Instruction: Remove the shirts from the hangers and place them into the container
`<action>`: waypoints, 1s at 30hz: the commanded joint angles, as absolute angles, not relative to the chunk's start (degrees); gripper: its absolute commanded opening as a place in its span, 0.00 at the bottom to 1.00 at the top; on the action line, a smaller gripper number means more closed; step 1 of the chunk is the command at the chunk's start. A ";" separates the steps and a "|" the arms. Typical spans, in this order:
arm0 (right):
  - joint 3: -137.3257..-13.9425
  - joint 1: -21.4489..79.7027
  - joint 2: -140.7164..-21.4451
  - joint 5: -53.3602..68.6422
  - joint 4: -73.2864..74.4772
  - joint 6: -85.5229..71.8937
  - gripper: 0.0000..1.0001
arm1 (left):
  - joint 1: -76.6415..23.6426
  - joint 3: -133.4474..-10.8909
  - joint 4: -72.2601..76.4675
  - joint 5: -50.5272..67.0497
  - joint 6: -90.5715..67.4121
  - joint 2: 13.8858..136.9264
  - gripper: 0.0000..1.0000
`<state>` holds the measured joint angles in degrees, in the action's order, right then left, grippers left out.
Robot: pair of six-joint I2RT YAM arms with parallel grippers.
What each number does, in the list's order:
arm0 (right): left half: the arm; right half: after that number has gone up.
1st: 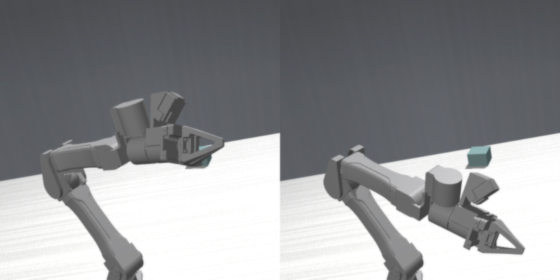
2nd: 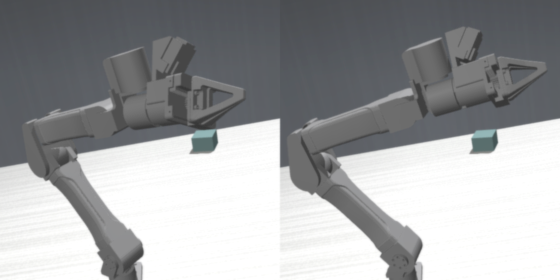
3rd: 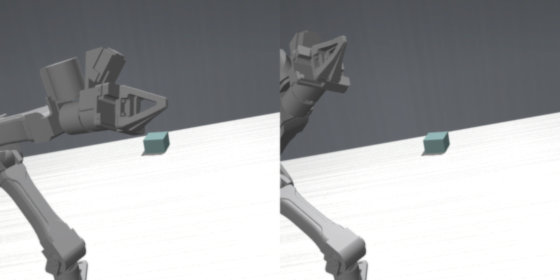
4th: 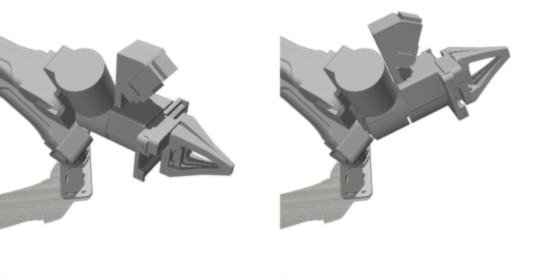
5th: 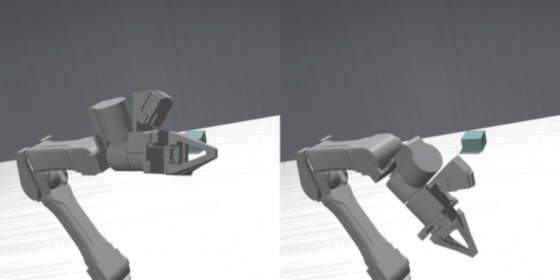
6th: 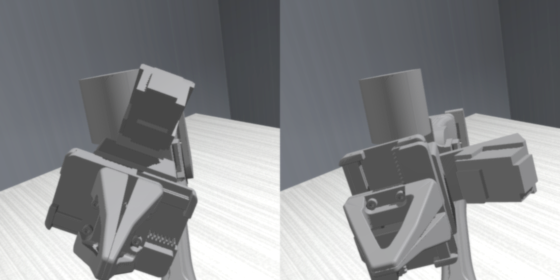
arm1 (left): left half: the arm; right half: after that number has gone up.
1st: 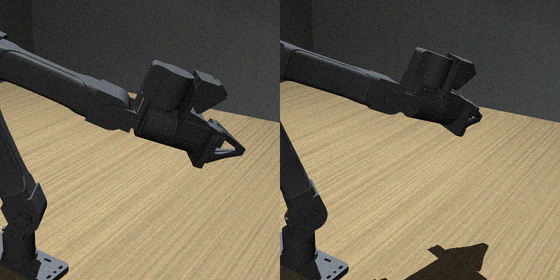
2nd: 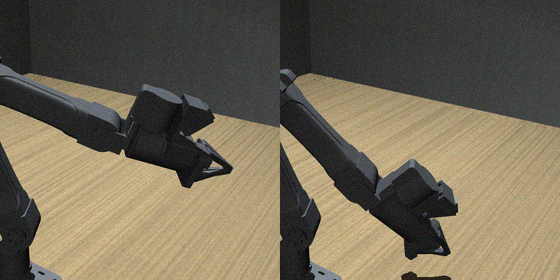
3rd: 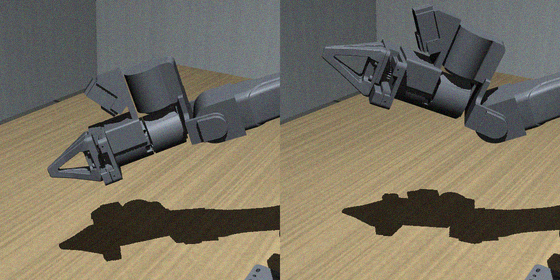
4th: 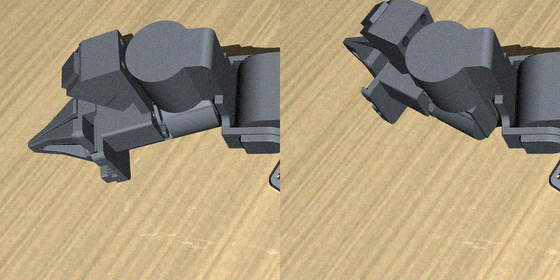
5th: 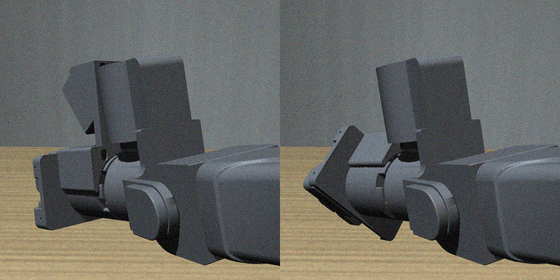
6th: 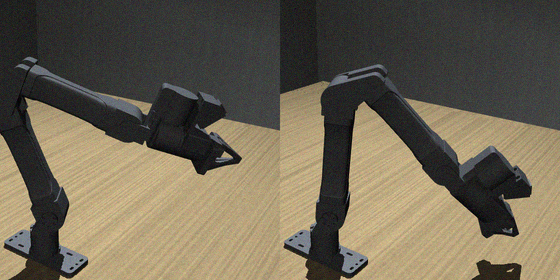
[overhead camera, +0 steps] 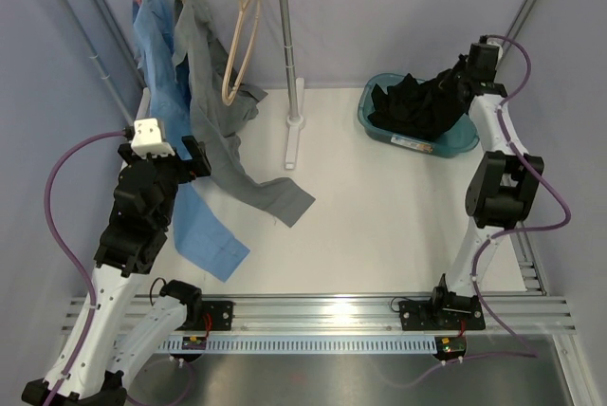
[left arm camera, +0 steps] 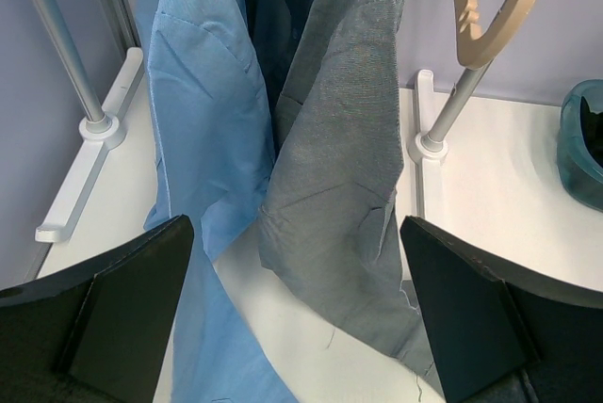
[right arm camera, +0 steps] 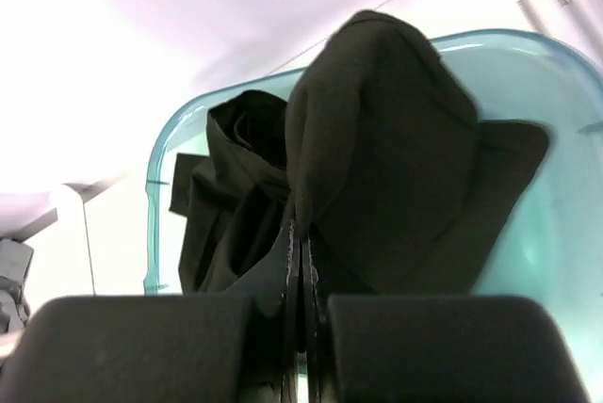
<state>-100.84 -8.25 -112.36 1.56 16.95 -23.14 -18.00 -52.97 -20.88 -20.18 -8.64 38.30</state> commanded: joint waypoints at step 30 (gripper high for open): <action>-117.00 -7.29 -107.53 -12.48 42.81 -20.04 0.87 | -17.67 -57.20 -22.66 -20.92 -8.79 37.18 0.99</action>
